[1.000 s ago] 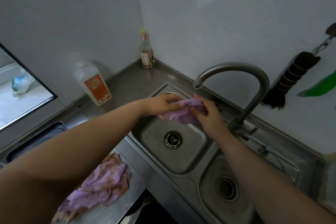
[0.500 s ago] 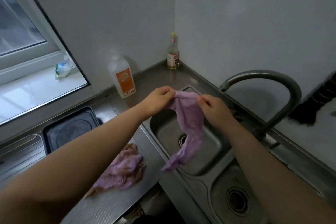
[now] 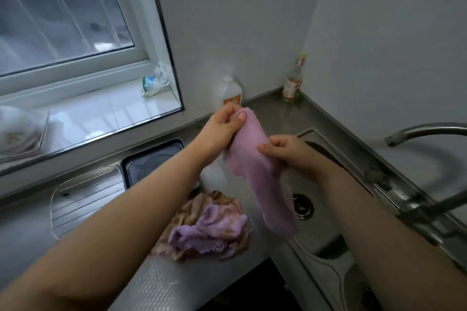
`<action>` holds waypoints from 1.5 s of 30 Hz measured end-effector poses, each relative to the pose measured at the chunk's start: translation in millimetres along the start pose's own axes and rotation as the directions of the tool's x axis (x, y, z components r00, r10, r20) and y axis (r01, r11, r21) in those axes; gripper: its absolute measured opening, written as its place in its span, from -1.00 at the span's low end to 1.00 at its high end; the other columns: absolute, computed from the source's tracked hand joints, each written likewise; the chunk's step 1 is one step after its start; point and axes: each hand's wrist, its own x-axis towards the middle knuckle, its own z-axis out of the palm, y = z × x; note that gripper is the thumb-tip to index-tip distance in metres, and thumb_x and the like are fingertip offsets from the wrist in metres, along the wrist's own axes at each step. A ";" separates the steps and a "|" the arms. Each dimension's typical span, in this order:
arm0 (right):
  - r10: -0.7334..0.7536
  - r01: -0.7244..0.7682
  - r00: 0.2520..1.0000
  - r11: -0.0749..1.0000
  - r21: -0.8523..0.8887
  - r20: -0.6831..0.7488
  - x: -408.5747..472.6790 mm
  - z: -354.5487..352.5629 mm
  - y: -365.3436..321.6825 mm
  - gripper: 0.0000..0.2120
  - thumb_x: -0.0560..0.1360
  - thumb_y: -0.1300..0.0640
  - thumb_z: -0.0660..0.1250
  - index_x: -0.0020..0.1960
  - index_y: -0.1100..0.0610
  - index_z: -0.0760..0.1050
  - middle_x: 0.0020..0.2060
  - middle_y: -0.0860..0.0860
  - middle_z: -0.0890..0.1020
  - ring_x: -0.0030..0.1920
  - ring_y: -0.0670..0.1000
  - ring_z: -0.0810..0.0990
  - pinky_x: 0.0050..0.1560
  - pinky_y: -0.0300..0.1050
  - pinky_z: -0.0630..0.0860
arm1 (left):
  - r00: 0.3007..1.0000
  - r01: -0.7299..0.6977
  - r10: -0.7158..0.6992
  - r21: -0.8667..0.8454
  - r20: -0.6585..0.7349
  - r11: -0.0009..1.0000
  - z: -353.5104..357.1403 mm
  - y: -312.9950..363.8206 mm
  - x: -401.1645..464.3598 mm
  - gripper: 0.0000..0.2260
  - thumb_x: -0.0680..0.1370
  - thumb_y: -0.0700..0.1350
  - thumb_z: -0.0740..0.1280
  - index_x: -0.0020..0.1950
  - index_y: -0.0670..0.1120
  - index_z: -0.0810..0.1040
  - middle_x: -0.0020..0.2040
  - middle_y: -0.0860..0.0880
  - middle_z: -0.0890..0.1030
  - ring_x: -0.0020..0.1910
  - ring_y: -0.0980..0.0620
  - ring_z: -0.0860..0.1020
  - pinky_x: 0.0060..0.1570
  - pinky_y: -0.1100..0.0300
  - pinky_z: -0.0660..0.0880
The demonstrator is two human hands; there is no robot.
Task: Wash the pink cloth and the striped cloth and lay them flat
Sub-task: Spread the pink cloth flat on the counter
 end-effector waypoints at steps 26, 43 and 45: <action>0.134 -0.131 0.990 0.753 -0.645 -0.044 144.3 95.6 -68.0 -0.50 0.44 -0.28 0.31 -0.33 0.16 0.48 -0.38 0.08 0.42 -0.34 0.01 0.37 -0.28 -0.09 0.25 | 0.156 0.387 -0.082 -0.016 -0.984 0.922 -365.5 -67.4 -130.9 -0.76 0.54 -0.20 0.18 0.07 -0.24 0.59 0.09 -0.29 0.60 0.08 -0.21 0.54 0.02 0.09 0.42; -0.012 -0.168 0.903 0.910 -0.380 -0.430 232.0 158.7 -59.4 -0.76 0.52 -0.06 0.34 -0.11 0.13 0.56 -0.17 0.16 0.64 -0.12 0.20 0.60 -0.19 -0.09 0.44 | 0.234 0.335 -0.315 -0.228 -0.920 0.914 -411.1 -86.0 -170.8 -0.77 0.67 -0.20 0.04 -0.16 -0.02 0.34 -0.13 -0.09 0.47 -0.31 -0.07 0.66 -0.45 0.18 0.58; -0.228 0.043 0.843 0.931 -0.362 -0.488 233.1 160.4 -89.1 -0.76 0.54 -0.06 0.30 -0.15 0.11 0.51 -0.23 0.08 0.59 -0.18 0.11 0.53 -0.27 -0.14 0.32 | 0.226 0.222 -0.201 -0.151 -0.953 0.963 -418.0 -69.9 -165.0 -0.76 0.66 -0.21 0.06 -0.16 0.01 0.35 -0.15 -0.08 0.51 -0.05 -0.16 0.62 -0.14 0.06 0.61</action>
